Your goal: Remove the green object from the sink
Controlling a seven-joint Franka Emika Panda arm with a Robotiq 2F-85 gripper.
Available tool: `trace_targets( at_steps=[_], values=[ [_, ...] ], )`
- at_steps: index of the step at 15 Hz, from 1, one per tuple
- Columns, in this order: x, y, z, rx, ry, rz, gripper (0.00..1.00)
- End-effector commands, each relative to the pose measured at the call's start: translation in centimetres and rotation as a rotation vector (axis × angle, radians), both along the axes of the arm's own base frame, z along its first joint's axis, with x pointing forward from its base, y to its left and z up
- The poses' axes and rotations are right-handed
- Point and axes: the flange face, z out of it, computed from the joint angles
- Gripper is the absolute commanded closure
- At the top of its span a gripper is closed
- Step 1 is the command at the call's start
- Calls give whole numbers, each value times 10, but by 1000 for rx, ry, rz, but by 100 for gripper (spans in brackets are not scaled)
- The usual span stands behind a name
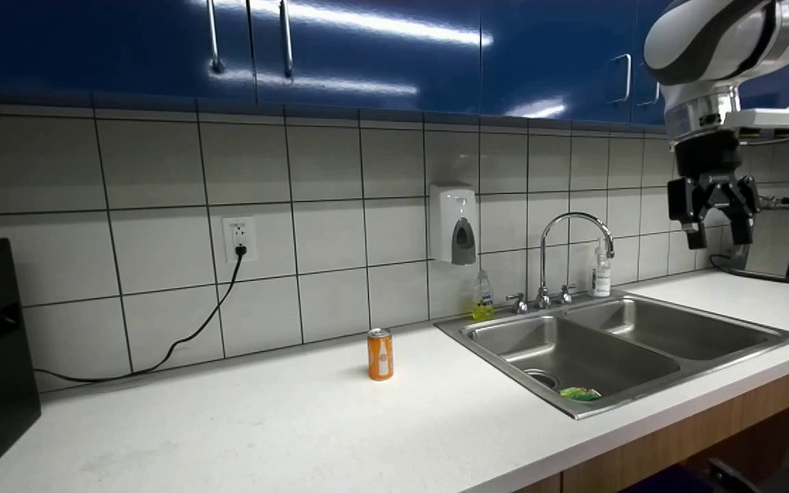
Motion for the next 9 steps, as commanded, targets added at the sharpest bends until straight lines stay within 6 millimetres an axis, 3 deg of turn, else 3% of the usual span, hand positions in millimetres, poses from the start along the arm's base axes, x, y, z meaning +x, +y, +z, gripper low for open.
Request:
trace_targets(
  at_steps=[1,9],
  values=[
    [28,-32,-32,-37,-11,-8,0],
    [101,-87,-125,-85,-99,-56,0]
  ],
)
